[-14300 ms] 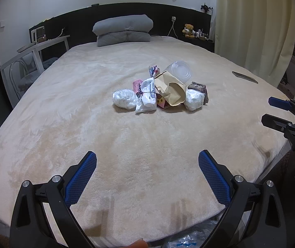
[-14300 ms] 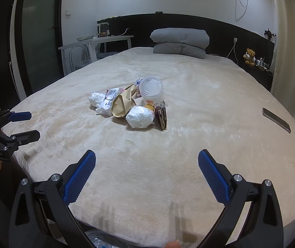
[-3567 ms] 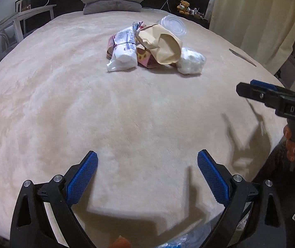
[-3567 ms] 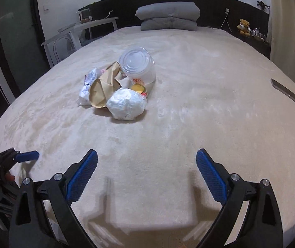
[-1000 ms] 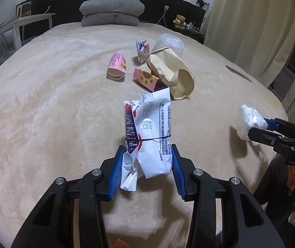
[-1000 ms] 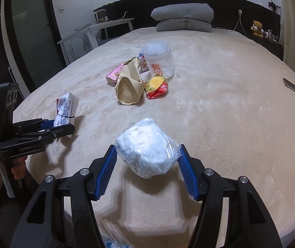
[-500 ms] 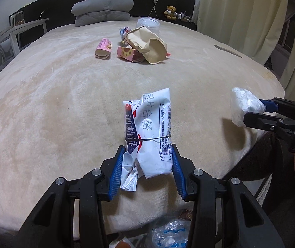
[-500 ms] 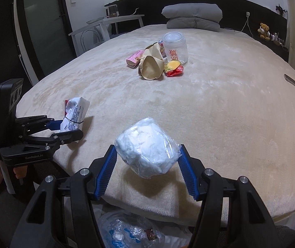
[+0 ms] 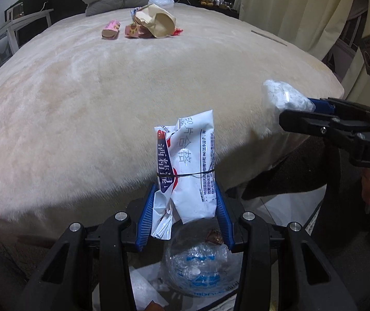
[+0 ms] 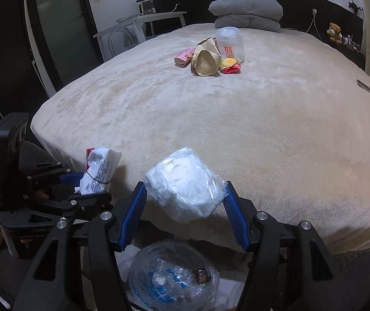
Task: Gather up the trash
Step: 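Carry both held items off the bed down toward the clear bag, then open the left tool over the bag while the right tool drops its bundle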
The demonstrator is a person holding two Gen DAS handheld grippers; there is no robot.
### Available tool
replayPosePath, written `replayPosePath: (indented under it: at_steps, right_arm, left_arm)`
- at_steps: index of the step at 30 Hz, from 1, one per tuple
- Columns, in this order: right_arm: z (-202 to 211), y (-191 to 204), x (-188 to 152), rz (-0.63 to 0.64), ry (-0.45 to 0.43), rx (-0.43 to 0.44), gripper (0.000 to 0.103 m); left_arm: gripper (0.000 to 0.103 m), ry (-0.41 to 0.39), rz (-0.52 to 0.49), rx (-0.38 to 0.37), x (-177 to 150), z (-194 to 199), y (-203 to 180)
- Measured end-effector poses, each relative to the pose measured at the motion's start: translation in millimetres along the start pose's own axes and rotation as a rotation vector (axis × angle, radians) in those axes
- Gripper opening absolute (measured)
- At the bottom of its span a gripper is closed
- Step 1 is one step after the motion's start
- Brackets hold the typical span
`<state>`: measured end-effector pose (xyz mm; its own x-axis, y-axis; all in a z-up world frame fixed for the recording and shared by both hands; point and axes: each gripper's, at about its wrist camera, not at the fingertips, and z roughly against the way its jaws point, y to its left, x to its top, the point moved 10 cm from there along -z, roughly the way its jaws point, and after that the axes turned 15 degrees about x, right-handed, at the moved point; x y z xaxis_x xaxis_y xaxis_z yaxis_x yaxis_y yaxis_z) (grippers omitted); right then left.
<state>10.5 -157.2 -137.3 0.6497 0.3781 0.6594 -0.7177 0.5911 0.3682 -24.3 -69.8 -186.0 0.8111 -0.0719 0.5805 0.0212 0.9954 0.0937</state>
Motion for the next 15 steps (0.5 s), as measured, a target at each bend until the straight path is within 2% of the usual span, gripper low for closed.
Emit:
replayPosePath:
  at_steps: [5, 10, 12, 15]
  right_arm:
    - [-4, 8, -19, -0.016, 0.04, -0.016, 0.06]
    - [-17, 9, -44, -0.07, 0.125, -0.025, 0.06]
    - [-26, 5, -55, -0.111, 0.169, -0.013, 0.06]
    - [-40, -7, -72, -0.175, 0.245, -0.03, 0.06]
  left_arm:
    - [0.043, 0.084, -0.065, 0.0, -26, -6, -23]
    - [0.043, 0.19, -0.097, -0.015, -53, -17, -40]
    - [0.043, 0.241, -0.075, -0.039, -62, -24, -42]
    - [0.043, 0.323, -0.062, -0.029, -77, -38, -42]
